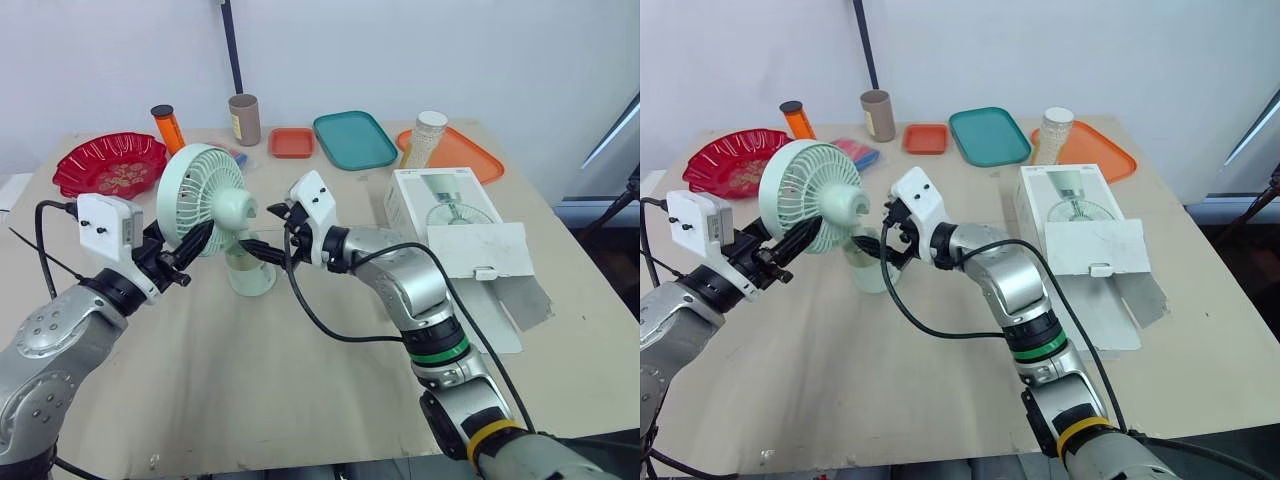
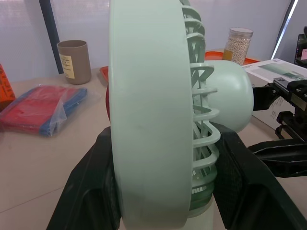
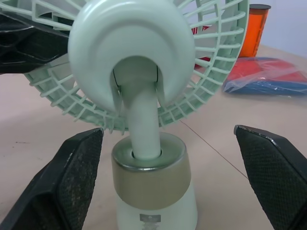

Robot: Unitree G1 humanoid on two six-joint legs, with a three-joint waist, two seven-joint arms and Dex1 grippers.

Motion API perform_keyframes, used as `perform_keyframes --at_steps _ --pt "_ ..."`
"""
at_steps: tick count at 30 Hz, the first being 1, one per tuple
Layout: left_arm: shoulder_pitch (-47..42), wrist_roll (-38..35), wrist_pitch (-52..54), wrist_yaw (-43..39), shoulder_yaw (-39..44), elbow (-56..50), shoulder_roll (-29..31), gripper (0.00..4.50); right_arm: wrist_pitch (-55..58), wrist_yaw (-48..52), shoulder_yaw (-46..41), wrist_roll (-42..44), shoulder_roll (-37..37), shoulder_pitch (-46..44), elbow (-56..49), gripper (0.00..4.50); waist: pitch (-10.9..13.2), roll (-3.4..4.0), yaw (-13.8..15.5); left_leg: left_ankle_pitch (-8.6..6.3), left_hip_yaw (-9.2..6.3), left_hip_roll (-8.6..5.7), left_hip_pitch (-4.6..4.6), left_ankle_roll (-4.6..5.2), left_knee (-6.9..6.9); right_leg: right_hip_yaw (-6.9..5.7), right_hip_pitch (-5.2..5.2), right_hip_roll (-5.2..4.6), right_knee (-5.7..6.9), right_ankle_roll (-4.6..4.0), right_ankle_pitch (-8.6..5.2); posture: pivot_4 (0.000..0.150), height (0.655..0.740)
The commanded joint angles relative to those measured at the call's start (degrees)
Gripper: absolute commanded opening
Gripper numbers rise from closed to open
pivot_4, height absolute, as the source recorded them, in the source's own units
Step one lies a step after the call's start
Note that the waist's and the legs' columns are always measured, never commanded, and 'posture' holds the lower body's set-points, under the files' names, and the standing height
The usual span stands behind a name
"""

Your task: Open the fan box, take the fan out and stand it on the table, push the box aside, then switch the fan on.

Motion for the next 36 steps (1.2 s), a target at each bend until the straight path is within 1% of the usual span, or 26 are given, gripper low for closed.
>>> perform_keyframes --at_steps 1,4,6,7,9,23,26,33,35,36 --pt "-2.3 0.3 -1.2 0.4 1.5 -2.8 -0.5 1.90 -1.3 -0.3 1.0 0.0 1.3 -1.6 0.1 4.50 0.0 0.00 0.0 0.00 0.00 0.00 0.00 0.00 0.00 0.00 0.00 0.00 0.01 0.00 0.00 0.150 0.7400" --pt "-2.3 0.8 -1.2 0.8 1.2 -3.1 -1.1 1.90 -2.0 -0.6 1.4 -0.4 1.8 -1.8 1.3 4.50 0.0 0.00 0.0 0.00 0.00 -0.01 0.00 0.00 0.00 0.00 -0.01 -0.01 0.01 0.00 0.00 0.150 0.7400" --pt "-1.9 1.5 -1.3 0.7 0.9 -3.4 -1.6 1.90 -2.2 -0.8 1.6 -0.6 2.2 -1.9 1.8 3.96 0.0 0.00 0.0 0.00 0.01 -0.01 -0.01 0.00 0.01 0.00 -0.01 -0.02 0.02 0.00 0.00 0.150 0.7400" --pt "-1.8 1.7 -1.3 0.7 0.8 -3.5 -1.8 1.90 -2.3 -0.9 1.7 -0.7 2.4 -1.9 2.0 3.80 0.0 0.00 0.0 0.00 0.00 -0.02 -0.01 -0.01 0.01 0.00 -0.01 -0.02 0.03 0.00 0.00 0.150 0.7400" --pt "-1.5 2.2 -1.4 0.6 0.7 -3.7 -2.1 1.90 -2.4 -1.1 1.7 -0.7 2.7 -2.1 2.4 2.82 0.0 0.00 0.0 0.00 0.01 -0.02 -0.01 -0.01 0.01 0.01 -0.03 -0.02 0.05 0.00 0.00 0.150 0.7400" --pt "-2.2 3.8 -1.2 0.0 0.0 -3.4 -3.4 1.90 -3.1 -1.5 2.0 -1.2 3.8 -2.9 4.1 2.82 0.0 -0.01 0.0 0.01 0.02 -0.03 -0.01 -0.01 0.02 0.01 -0.07 -0.04 0.13 -0.01 -0.01 0.150 0.7400" --pt "-2.2 4.0 -1.1 0.0 -0.3 -3.7 -3.8 1.90 -3.0 -1.5 2.2 -1.3 4.1 -2.9 4.4 1.94 0.0 -0.01 0.0 0.01 0.02 -0.05 -0.01 -0.02 0.02 0.01 -0.07 -0.05 0.14 -0.01 -0.01 0.150 0.7400" --pt "-2.3 4.4 -1.1 -0.2 -0.3 -3.8 -4.2 1.90 -3.2 -1.6 2.2 -1.8 4.4 -3.1 5.5 1.94 0.0 -0.01 0.0 0.01 0.01 -0.05 -0.01 -0.02 0.03 0.01 -0.07 -0.06 0.15 -0.01 -0.01 0.150 0.7400" --pt "-2.4 4.5 -1.1 -0.2 -0.3 -3.8 -4.1 1.90 -3.3 -1.6 2.2 -1.9 4.5 -3.0 5.5 1.40 0.0 -0.01 0.0 0.01 0.01 -0.05 -0.01 -0.02 0.03 0.01 -0.07 -0.06 0.15 -0.01 -0.01 0.150 0.7400" --pt "-2.5 4.4 -1.0 -0.2 -0.2 -3.7 -4.1 1.90 -3.2 -1.7 2.3 -2.0 4.5 -3.0 5.5 1.05 0.0 -0.01 0.0 0.01 0.01 -0.05 -0.01 -0.02 0.03 0.01 -0.07 -0.06 0.15 -0.01 -0.01 0.150 0.7400"
